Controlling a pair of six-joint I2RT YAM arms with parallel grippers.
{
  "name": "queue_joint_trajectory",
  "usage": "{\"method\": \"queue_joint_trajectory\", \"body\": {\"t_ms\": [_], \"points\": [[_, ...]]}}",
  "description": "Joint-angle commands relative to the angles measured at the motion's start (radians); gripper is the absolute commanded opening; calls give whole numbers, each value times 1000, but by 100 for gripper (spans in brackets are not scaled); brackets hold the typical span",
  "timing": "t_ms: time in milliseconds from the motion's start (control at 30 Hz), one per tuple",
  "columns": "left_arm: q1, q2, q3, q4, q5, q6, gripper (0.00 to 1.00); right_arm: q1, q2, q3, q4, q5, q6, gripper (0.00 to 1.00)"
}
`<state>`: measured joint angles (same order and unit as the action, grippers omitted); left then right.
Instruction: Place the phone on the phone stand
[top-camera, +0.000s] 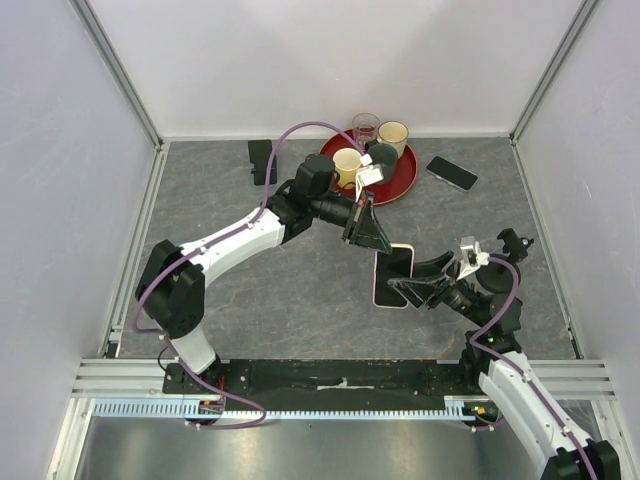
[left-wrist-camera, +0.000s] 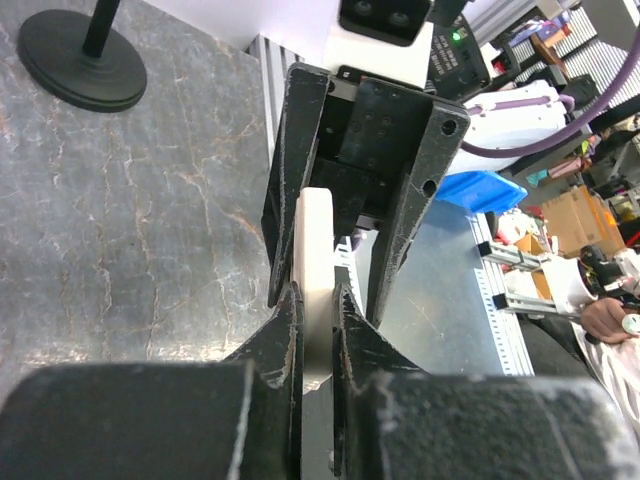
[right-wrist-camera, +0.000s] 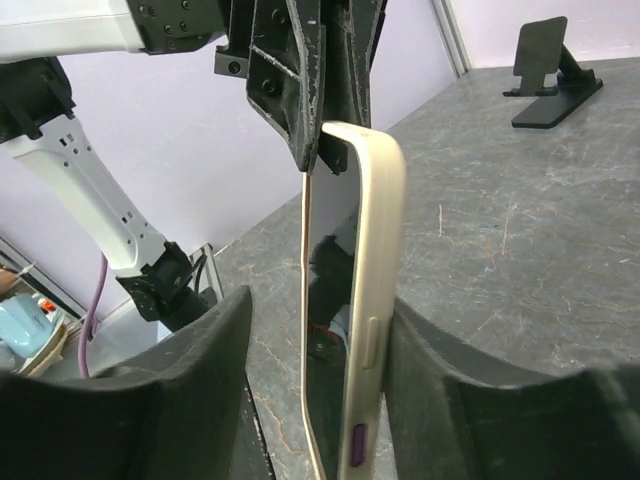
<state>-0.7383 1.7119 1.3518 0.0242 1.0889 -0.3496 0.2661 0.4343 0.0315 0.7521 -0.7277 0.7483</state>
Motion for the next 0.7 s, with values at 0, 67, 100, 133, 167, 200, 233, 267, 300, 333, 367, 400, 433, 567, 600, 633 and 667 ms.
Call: {"method": "queue_joint_trajectory", "body": {"t_ms": [0, 67, 100, 133, 167, 200, 233, 267, 300, 333, 367, 400, 433, 567, 600, 633, 667], "points": [[-3, -60, -9, 158, 74, -95, 2, 1, 56, -82, 197, -79, 57, 51], [-3, -51, -11, 168, 78, -106, 2, 1, 79, -87, 236, -79, 69, 36], [-6, -46, -8, 168, 78, -118, 2, 1, 86, -88, 246, -78, 71, 32], [-6, -41, -3, 171, 88, -124, 2, 1, 90, -90, 266, -78, 78, 27], [-7, -37, -3, 178, 94, -129, 2, 2, 95, -88, 271, -79, 79, 18], [-10, -35, -3, 184, 101, -138, 2, 1, 96, -88, 273, -79, 79, 14], [-13, -34, -5, 186, 106, -137, 2, 1, 95, -88, 273, -79, 80, 9], [-15, -28, -5, 186, 109, -140, 2, 1, 90, -91, 273, -78, 82, 0], [-18, -20, -2, 186, 112, -146, 7, -1, 84, -94, 273, -73, 82, 0], [-16, -12, 7, 183, 126, -149, 20, 1, 77, -100, 273, -62, 79, 0], [-18, -5, 18, 146, 134, -146, 28, -1, 57, -102, 271, -55, 74, 0], [-16, 11, 32, 119, 137, -123, 34, 1, 44, -104, 248, -46, 66, 0], [-18, 12, 47, 102, 135, -114, 39, 1, 32, -104, 236, -38, 60, 0], [-16, -17, 41, 33, 57, -39, 68, 1, -66, -97, 121, 11, 16, 0], [-18, -23, 47, -15, 1, -2, 68, 1, -87, -96, 52, 23, -12, 0], [-19, -24, 52, -44, -20, 12, 68, 1, -107, -93, 27, 36, -21, 0], [-18, -28, 55, -55, -32, 21, 68, 1, -144, -91, 4, 57, -29, 0]]}}
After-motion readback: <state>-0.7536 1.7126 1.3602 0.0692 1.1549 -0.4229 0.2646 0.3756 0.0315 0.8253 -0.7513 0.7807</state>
